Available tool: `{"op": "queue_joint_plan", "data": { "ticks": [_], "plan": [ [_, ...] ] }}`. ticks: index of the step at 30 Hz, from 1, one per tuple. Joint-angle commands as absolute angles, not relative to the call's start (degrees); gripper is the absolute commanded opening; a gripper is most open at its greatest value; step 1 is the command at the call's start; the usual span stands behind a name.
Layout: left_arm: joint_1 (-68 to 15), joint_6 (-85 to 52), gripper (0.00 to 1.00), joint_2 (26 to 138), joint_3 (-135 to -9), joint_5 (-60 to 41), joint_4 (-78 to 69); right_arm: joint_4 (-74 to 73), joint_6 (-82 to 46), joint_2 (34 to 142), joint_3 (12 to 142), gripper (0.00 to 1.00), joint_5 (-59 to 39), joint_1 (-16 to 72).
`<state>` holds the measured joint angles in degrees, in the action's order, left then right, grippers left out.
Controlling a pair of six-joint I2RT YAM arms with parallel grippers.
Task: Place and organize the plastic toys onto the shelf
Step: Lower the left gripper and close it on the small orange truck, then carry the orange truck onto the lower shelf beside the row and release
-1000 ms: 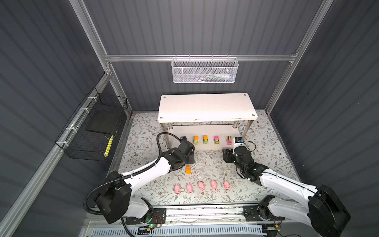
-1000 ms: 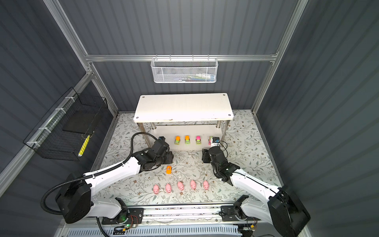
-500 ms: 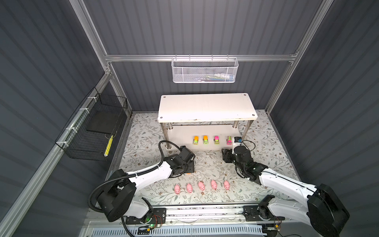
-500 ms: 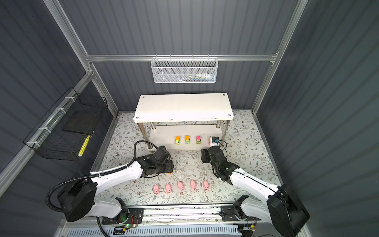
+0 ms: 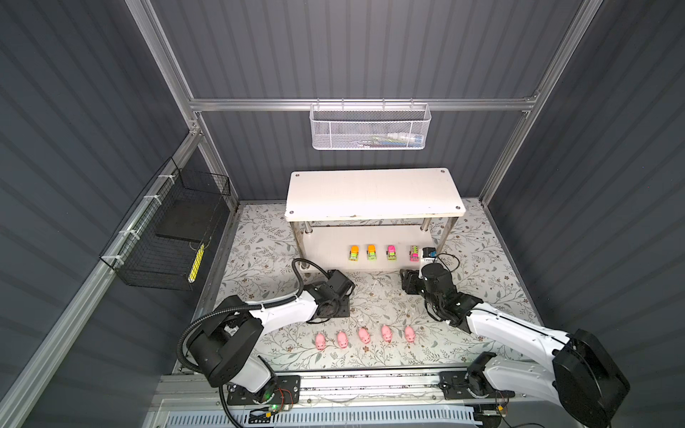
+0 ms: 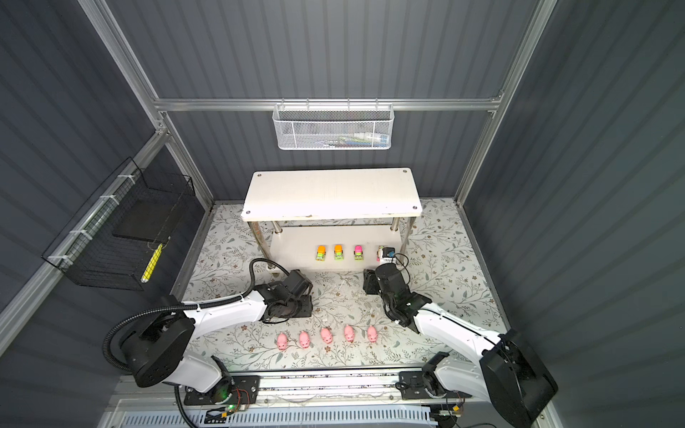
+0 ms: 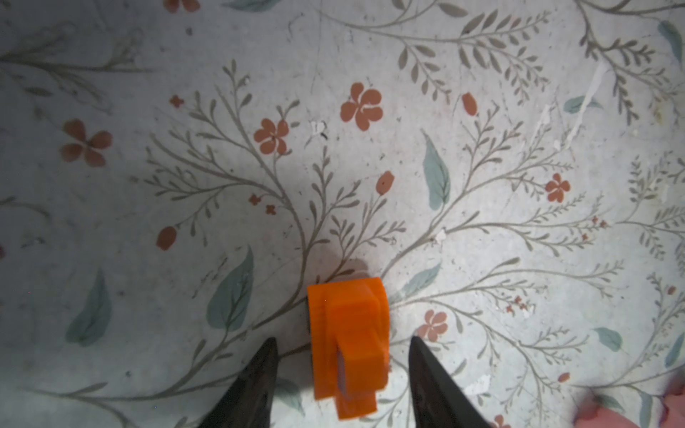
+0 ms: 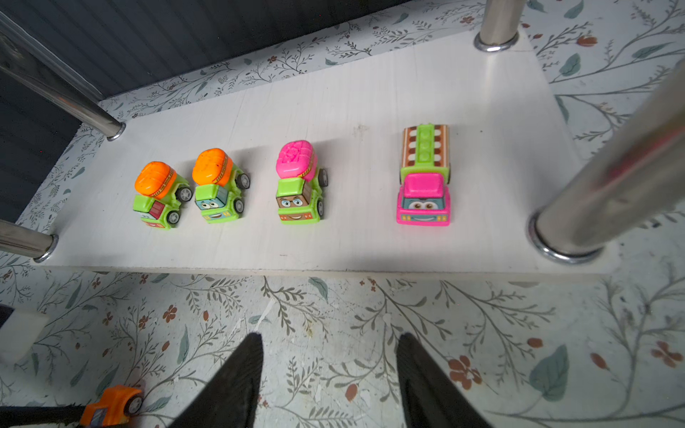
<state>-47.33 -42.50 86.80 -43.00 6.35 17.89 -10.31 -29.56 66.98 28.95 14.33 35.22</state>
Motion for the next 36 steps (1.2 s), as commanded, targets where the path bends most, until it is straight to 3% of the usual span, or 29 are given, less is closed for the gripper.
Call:
{"op": "queue_joint_plan", "data": {
  "ticks": [1,13,28,36],
  "plan": [
    [-47.64,-42.96,0.52,88.41,-43.72,6.04,19.29,-11.32,-29.86,67.43,30.47,0.6,14.11,35.08],
    [-47.75,-42.56,0.32,88.86,-45.34,7.43,21.43,-11.78,-29.88,68.81,31.08,0.6,13.65,35.13],
    [-47.3,-33.61,0.3,86.22,-59.17,14.39,33.87,-12.22,-30.14,69.24,30.98,0.6,13.49,35.11],
    [-42.37,-29.7,0.29,87.59,-65.06,14.9,32.36,-12.66,-30.33,68.73,30.08,0.6,13.86,35.12]
  ]
}}
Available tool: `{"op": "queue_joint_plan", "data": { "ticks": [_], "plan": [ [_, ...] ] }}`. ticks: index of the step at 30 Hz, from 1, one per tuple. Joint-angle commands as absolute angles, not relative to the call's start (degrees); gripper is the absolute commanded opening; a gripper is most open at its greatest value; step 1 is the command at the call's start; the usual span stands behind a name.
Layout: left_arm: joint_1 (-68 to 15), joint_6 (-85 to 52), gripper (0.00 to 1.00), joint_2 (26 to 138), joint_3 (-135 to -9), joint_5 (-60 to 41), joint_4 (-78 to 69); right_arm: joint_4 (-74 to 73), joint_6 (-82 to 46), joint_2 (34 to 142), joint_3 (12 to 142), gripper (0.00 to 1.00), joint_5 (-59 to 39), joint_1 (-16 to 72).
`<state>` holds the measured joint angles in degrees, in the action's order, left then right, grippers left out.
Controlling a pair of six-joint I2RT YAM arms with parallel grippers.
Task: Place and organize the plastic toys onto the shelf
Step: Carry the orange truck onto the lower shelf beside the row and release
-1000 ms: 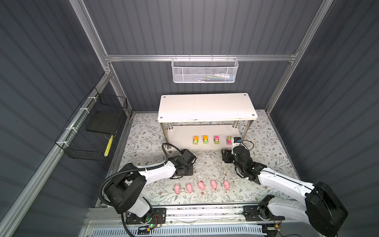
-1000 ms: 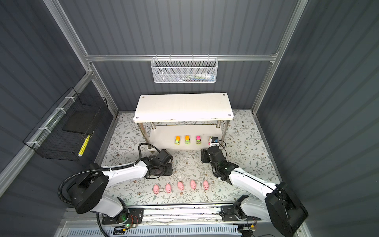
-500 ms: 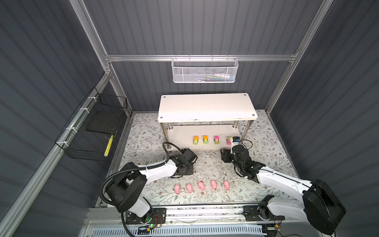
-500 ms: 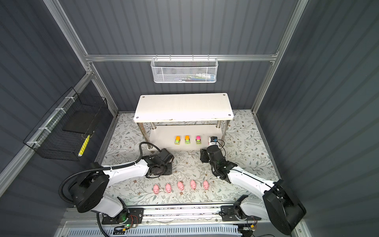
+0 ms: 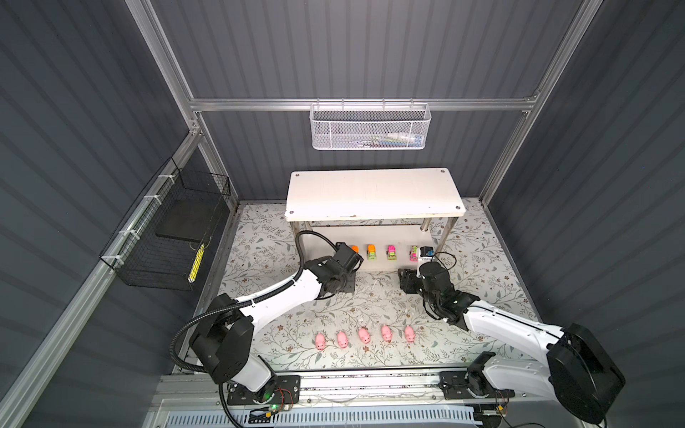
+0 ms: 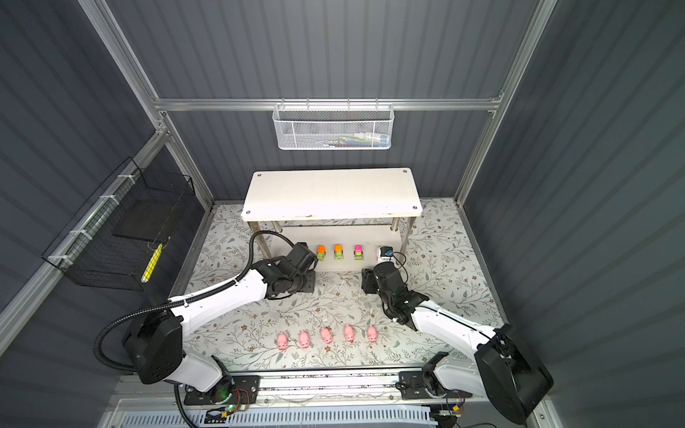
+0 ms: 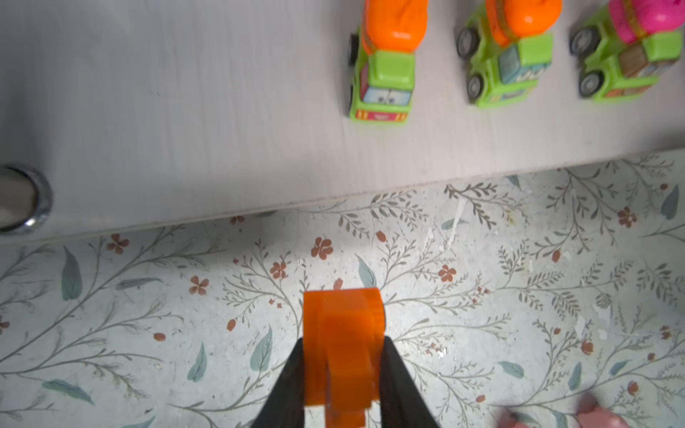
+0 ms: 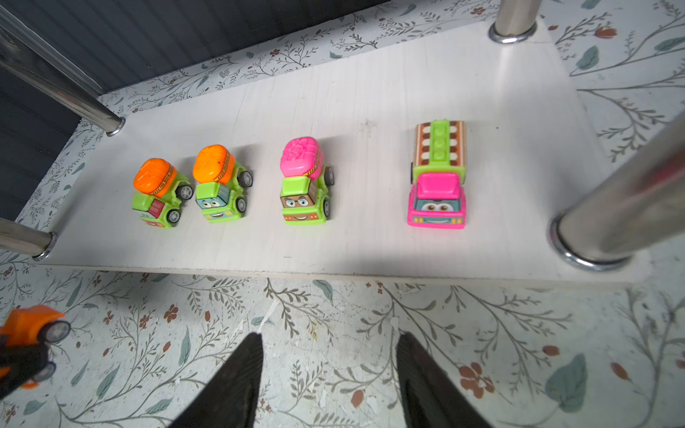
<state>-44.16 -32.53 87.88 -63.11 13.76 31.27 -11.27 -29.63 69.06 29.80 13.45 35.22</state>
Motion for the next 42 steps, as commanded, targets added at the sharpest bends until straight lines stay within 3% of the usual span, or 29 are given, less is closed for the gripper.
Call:
{"op": "queue_joint_plan", "data": {
  "ticks": [1,29,42],
  "plan": [
    [-41.62,-29.18,0.3,87.91,-65.66,15.07,31.97,-12.74,-30.4,68.68,30.04,0.6,13.95,35.11],
    [-37.14,-22.6,0.29,100.75,-73.12,26.46,22.59,-13.49,-29.8,69.0,29.53,0.6,14.76,34.9],
    [-35.02,-22.15,0.29,104.26,-74.83,25.32,21.6,-13.71,-29.86,69.09,29.67,0.6,14.5,34.72]
  ]
}}
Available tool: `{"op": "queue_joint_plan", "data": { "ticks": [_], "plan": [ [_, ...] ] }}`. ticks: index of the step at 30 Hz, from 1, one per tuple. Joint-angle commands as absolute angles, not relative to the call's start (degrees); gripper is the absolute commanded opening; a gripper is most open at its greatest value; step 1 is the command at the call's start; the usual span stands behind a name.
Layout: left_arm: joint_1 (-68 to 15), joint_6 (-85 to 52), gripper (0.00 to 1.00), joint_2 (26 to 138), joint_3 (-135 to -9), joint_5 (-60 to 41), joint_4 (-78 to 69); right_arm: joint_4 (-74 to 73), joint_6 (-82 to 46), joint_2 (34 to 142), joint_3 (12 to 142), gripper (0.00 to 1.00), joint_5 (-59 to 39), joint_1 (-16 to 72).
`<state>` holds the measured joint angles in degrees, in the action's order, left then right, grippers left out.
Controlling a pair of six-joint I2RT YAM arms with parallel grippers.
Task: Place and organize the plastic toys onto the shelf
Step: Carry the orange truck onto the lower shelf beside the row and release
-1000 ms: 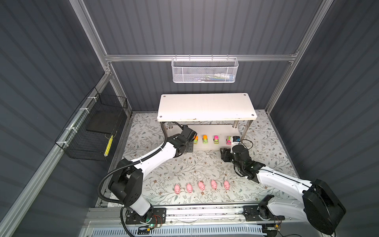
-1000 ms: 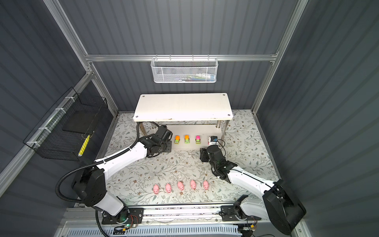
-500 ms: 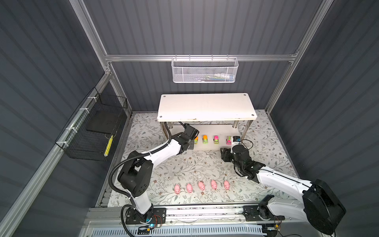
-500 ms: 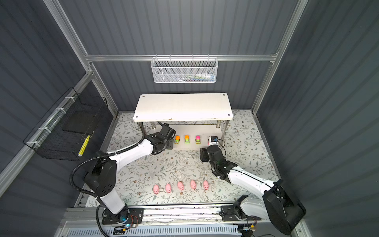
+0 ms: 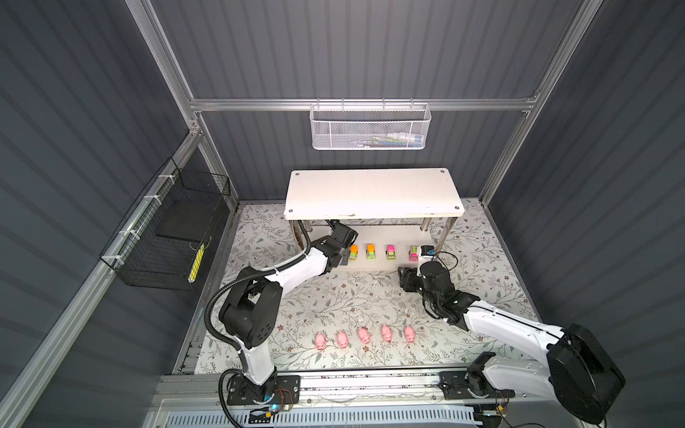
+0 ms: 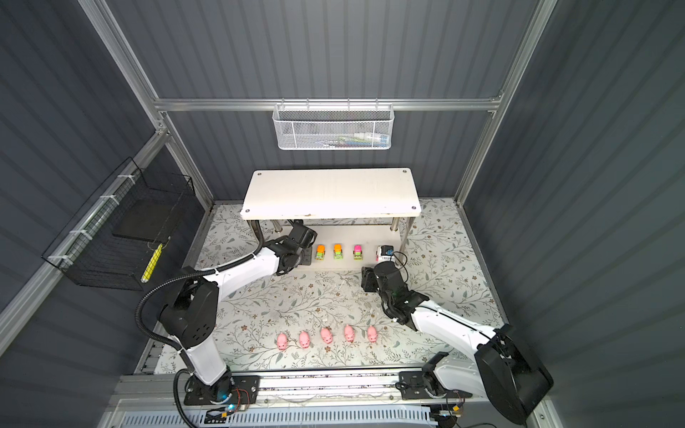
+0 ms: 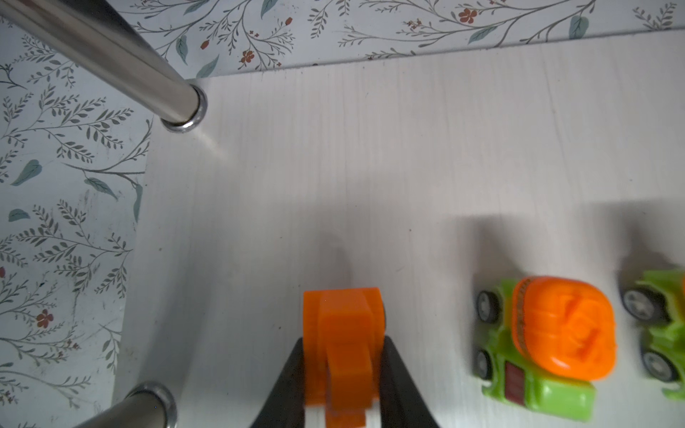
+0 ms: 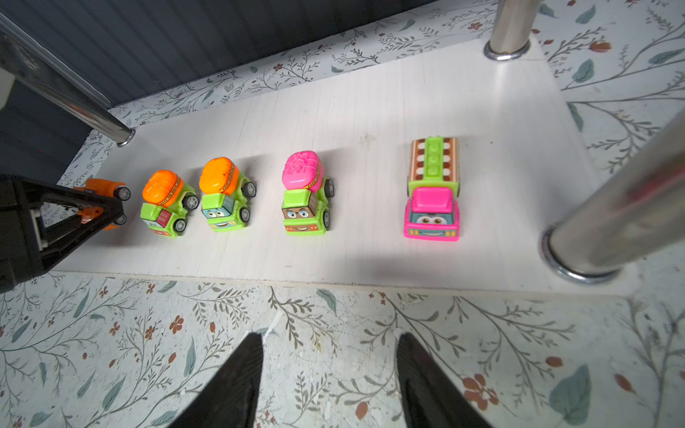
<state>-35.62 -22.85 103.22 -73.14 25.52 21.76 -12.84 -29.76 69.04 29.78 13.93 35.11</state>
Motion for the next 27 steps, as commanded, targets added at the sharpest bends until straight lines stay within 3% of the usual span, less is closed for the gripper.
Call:
{"op": "queue_joint_plan", "data": {
  "ticks": [1,19,27],
  "plan": [
    [-34.85,-22.23,0.29,104.51,-74.88,25.25,21.62,-13.71,-29.75,69.21,29.67,0.6,14.43,34.76],
    [-33.57,-22.46,0.38,105.61,-75.22,24.56,21.1,-14.15,-29.74,70.14,30.37,0.6,13.57,34.64],
    [-33.57,-22.59,0.48,102.59,-75.2,24.57,21.35,-14.75,-29.88,70.09,29.8,0.6,13.48,34.59]
  ]
}}
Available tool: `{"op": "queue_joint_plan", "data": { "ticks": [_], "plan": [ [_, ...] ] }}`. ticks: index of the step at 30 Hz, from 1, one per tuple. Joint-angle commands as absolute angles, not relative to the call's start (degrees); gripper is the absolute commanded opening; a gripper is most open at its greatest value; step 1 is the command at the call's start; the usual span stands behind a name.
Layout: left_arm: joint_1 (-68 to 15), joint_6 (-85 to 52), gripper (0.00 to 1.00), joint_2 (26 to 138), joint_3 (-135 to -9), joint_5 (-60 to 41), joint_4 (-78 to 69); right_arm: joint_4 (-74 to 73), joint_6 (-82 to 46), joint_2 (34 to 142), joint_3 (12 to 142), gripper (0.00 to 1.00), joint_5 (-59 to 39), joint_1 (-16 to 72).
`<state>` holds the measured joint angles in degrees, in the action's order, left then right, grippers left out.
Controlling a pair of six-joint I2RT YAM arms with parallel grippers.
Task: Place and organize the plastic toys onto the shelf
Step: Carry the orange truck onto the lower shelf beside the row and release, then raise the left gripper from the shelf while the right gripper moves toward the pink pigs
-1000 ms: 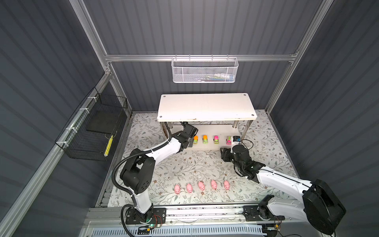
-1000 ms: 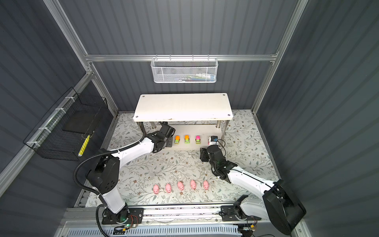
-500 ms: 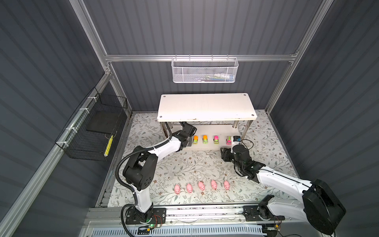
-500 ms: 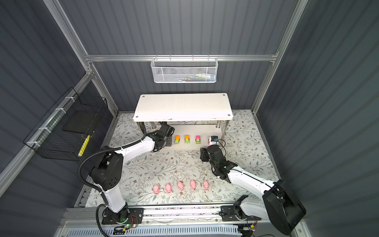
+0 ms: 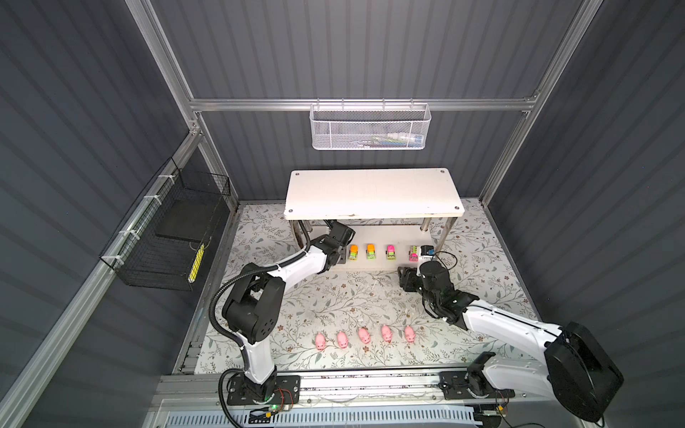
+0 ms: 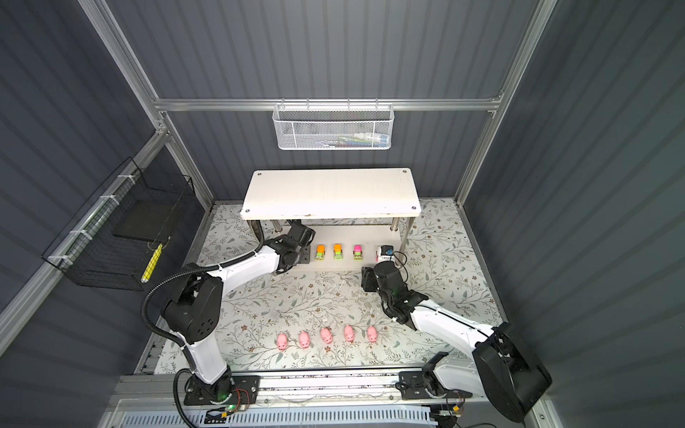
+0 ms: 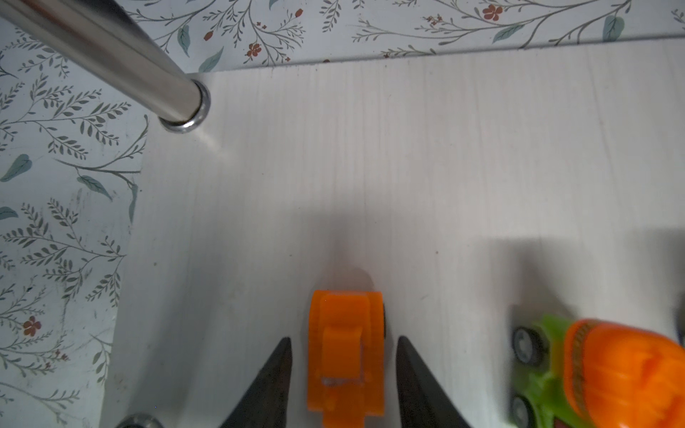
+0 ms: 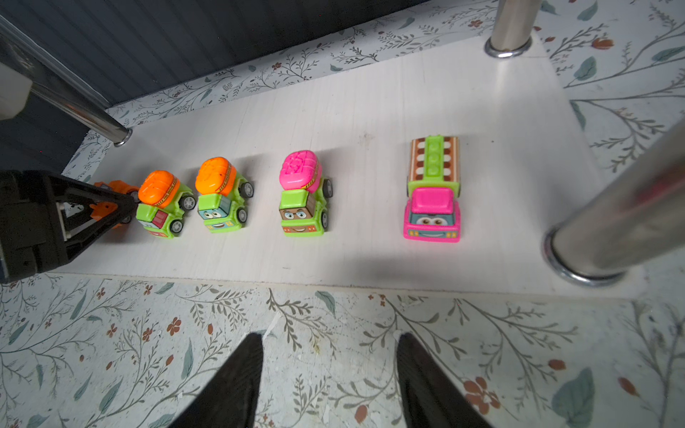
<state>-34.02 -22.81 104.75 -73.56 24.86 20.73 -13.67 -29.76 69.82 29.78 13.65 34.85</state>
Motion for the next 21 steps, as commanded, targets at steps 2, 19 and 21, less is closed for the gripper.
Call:
{"op": "queue_joint_plan", "data": {
  "ticks": [2,19,21],
  "plan": [
    [-33.66,-22.65,0.5,101.4,-74.89,23.55,21.05,-14.77,-29.87,70.22,29.85,0.6,13.52,34.61],
    [-34.7,-24.56,0.61,93.83,-70.68,14.63,17.27,-15.03,-30.47,72.05,30.66,0.6,12.7,34.61],
    [-35.11,-24.94,0.61,93.45,-69.88,14.41,16.54,-15.03,-30.57,72.2,30.72,0.6,12.58,34.54]
  ]
}}
